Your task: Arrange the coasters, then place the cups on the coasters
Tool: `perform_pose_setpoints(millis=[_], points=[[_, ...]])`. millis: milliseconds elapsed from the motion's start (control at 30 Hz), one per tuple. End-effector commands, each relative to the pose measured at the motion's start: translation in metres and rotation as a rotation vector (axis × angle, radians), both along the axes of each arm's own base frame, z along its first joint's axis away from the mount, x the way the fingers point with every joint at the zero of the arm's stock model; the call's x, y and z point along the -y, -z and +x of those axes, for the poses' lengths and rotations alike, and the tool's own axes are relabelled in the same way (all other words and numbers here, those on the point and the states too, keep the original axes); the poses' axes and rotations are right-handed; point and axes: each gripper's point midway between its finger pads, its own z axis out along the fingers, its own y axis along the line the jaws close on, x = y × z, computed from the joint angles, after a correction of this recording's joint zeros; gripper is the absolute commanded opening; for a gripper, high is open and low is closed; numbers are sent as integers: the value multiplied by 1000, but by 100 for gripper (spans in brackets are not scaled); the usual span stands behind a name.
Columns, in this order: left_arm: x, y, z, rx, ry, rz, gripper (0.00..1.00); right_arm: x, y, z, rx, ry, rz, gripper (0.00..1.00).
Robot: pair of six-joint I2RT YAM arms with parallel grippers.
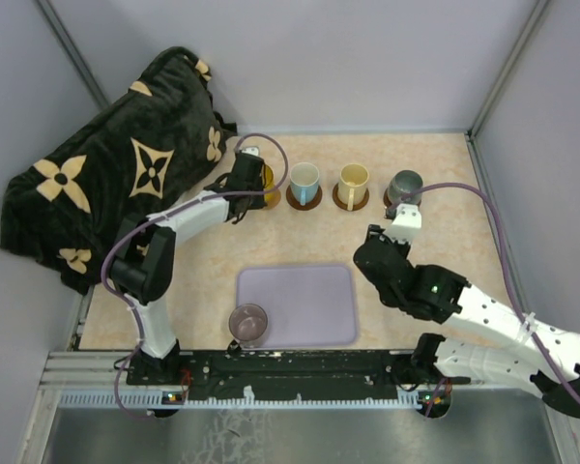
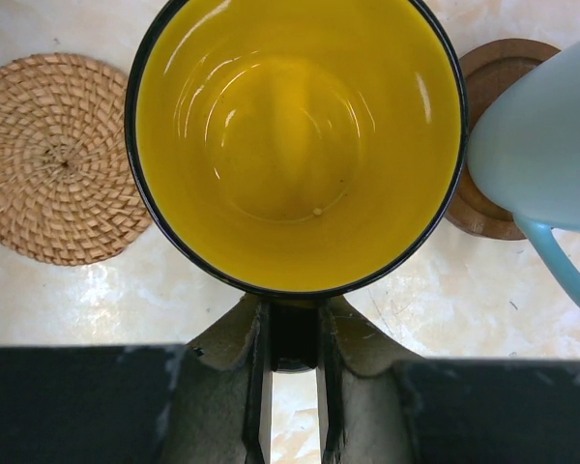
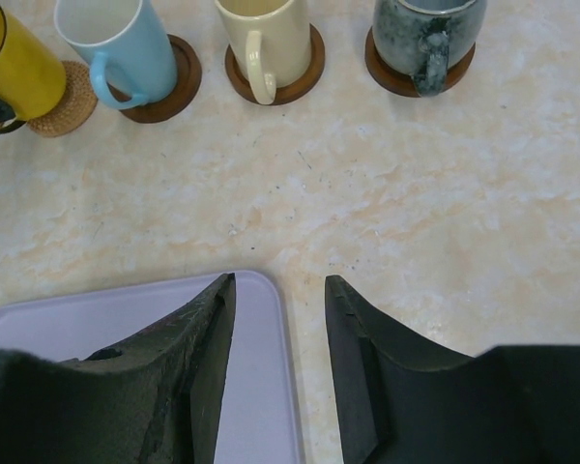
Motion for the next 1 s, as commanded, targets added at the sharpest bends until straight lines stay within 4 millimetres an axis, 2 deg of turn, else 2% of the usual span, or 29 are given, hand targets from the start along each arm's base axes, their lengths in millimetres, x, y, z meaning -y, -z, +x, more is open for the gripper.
perform_pose_setpoints(millis=[0, 233, 533, 967], points=[[19, -39, 28, 119, 7, -91, 0, 2, -18, 3, 43, 30, 84, 43], [21, -30, 30, 98, 16, -83, 0, -4, -14, 3, 33, 18, 93, 43], [23, -32, 29, 92, 15, -99, 0, -8, -11, 5, 26, 10, 92, 43], [19, -17, 22, 53, 3, -83, 0, -8, -10, 4, 25, 7, 95, 42]])
